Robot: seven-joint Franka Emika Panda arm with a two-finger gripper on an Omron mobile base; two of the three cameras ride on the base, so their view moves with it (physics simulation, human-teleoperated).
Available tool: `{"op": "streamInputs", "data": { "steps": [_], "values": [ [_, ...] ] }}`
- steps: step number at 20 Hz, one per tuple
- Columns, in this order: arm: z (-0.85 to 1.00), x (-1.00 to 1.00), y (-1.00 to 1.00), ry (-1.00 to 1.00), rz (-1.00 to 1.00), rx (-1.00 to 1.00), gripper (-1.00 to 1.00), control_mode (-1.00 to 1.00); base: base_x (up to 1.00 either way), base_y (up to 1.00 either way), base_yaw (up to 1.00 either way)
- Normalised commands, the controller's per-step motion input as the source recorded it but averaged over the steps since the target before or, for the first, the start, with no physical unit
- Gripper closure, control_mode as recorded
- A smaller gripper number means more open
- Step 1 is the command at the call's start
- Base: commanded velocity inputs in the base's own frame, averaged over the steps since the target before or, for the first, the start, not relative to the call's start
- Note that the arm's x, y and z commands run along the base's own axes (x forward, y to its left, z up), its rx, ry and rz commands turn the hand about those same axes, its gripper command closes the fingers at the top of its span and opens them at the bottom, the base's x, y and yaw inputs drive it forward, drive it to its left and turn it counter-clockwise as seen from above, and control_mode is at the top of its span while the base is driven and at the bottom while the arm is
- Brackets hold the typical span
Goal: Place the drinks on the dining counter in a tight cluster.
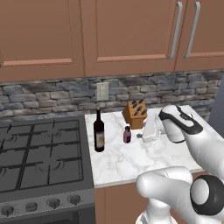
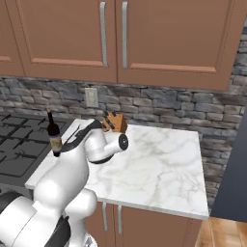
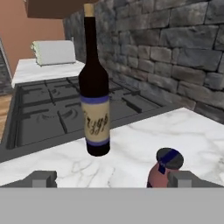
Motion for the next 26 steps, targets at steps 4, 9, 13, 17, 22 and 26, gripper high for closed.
{"op": "streamInputs", "data": {
  "steps": [4,9,13,17,22,26],
  "values": [
    [-0.20,0.15,0.02,0.00,0.06,0.00,-1.00,-1.00,0.00,0.00,0.00],
    [-0.18,0.18,0.05,0.00,0.06,0.00,-1.00,-1.00,0.00,0.00,0.00],
    [-0.13,0.22,0.07,0.00,0.04,0.00,-1.00,-1.00,0.00,0.00,0.00],
    [-0.10,0.22,0.02,0.00,0.03,0.00,-1.00,-1.00,0.00,0.00,0.00],
    [-0.11,0.24,0.05,0.00,0.01,0.00,-1.00,-1.00,0.00,0.00,0.00],
    [-0.12,0.25,0.07,0.00,0.00,0.00,-1.00,-1.00,0.00,0.00,0.00]
  ]
}}
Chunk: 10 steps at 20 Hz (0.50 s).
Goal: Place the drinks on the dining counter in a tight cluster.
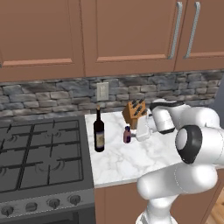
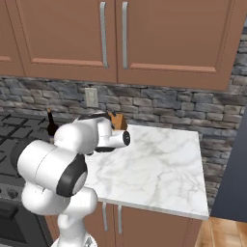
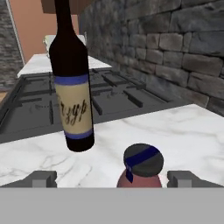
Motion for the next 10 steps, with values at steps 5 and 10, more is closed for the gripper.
{"op": "streamInputs", "data": {
  "steps": [5,10],
  "values": [
    [-0.12,0.13,0.10,0.00,0.00,0.00,-1.00,-1.00,0.00,0.00,0.00],
    [-0.07,0.14,0.07,0.00,0.00,0.00,-1.00,-1.00,0.00,0.00,0.00]
  ]
}}
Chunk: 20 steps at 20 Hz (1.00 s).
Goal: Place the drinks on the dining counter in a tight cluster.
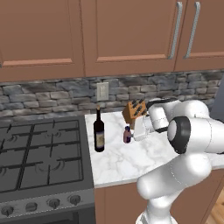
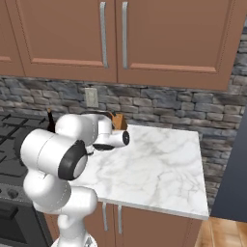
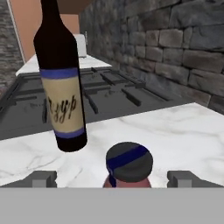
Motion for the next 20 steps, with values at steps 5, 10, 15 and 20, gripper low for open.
{"op": "streamInputs", "data": {
  "steps": [5,10,15,20],
  "values": [
    [-0.02,0.17,0.00,0.00,0.00,0.00,-1.00,-1.00,0.00,0.00,0.00],
    [-0.03,0.07,0.01,0.00,0.01,0.00,-1.00,-1.00,0.00,0.00,0.00],
    [-0.04,0.04,0.07,0.00,0.01,0.00,-1.00,-1.00,0.00,0.00,0.00],
    [-0.02,0.01,0.14,0.00,0.02,0.00,-1.00,-1.00,0.00,0.00,0.00]
  ]
}}
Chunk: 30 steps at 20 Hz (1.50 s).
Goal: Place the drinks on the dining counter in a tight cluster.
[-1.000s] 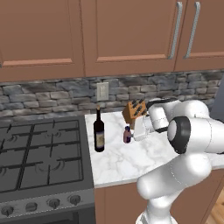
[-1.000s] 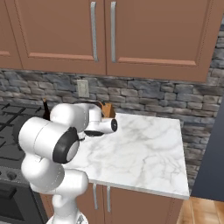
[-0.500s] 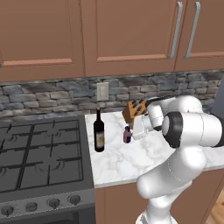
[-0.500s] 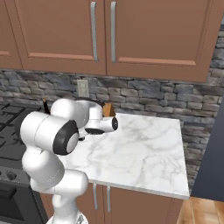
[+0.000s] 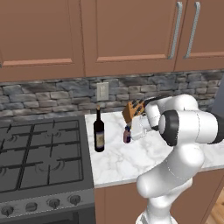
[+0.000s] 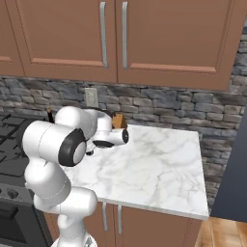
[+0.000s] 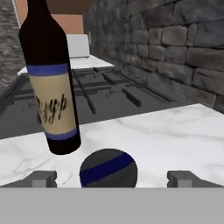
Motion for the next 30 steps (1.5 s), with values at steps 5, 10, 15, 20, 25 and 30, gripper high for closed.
{"op": "streamInputs", "data": {
  "steps": [5,10,15,20,25,30],
  "values": [
    [-0.03,0.06,0.10,0.00,0.02,0.00,1.00,-1.00,0.00,0.00,0.00],
    [-0.01,0.04,0.01,0.00,0.01,0.01,1.00,-1.00,0.00,0.00,0.00],
    [0.03,-0.03,0.00,-0.01,0.01,0.01,1.00,-1.00,0.00,0.00,0.00],
    [0.37,-0.25,0.00,-0.04,0.04,0.00,1.00,-1.00,0.00,0.00,0.00],
    [0.47,-0.36,0.00,0.00,0.04,0.06,1.00,-1.00,0.00,0.00,0.00],
    [0.42,-0.45,0.00,0.00,0.01,0.09,1.00,-1.00,0.00,0.00,0.00]
  ]
}}
